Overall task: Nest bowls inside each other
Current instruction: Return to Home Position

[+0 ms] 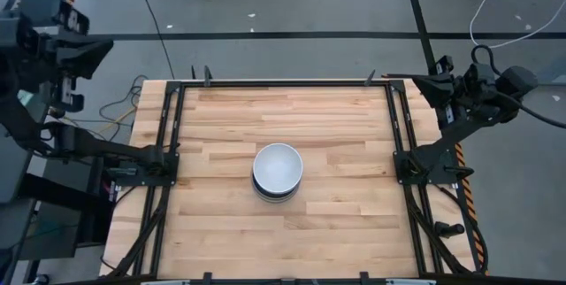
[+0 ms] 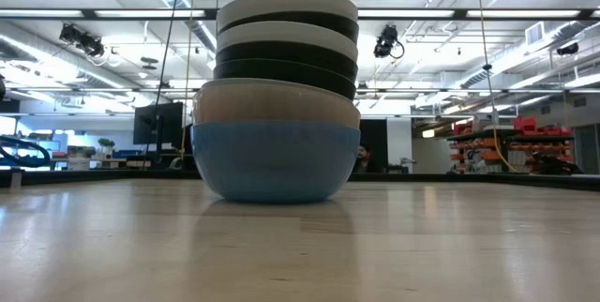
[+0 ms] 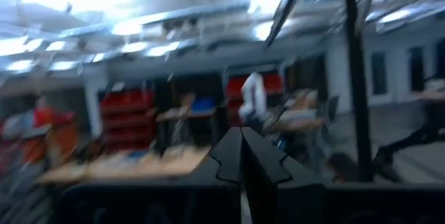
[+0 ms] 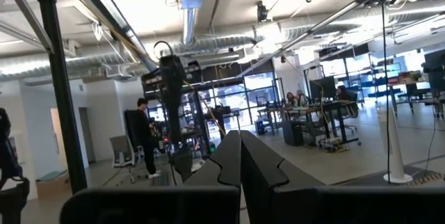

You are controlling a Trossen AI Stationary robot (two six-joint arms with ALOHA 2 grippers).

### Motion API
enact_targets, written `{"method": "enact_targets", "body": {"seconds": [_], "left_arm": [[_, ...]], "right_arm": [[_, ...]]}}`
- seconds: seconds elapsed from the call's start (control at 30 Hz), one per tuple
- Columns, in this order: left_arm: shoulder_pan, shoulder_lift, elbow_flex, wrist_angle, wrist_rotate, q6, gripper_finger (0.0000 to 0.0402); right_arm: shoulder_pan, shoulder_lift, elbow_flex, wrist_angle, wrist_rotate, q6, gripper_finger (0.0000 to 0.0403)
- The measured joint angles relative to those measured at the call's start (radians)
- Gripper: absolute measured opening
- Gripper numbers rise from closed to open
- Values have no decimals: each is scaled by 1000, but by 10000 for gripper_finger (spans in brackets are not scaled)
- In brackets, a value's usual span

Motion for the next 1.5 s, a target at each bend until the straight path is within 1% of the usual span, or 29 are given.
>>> {"method": "enact_targets", "body": {"seconds": [0.13,0.23,0.3,0.43,0.53,0.67,0.73,0.83,0.9,1.03,1.17,1.33,1.5], "left_arm": [[0,2,-77,196,80,-3,24],[0,-1,-134,312,113,16,30],[0,-1,-169,375,143,16,33],[0,-7,-253,507,264,12,33],[0,-32,-333,565,282,2,26],[1,-98,-483,644,256,-15,14],[1,-145,-571,683,222,-16,10],[1,-227,-716,759,205,-43,9],[1,-284,-811,810,178,-57,14],[1,-391,-985,858,104,-97,33],[1,-476,-1150,944,82,-139,42],[1,-579,-1316,1046,52,-165,36],[1,-679,-1427,1054,-12,-170,24]], "right_arm": [[0,0,0,7,0,1,6],[0,0,0,9,-3,16,6],[0,0,0,9,-3,25,7],[0,1,0,17,6,34,7],[0,0,3,27,18,22,4],[0,0,23,29,20,3,5],[0,0,29,29,37,-8,6],[0,0,30,27,42,-13,5],[0,0,30,22,42,-13,4],[0,0,30,11,42,11,7],[0,2,30,-16,37,45,8],[0,3,6,0,-48,40,4],[0,-1,-4,35,-63,0,5]]}}
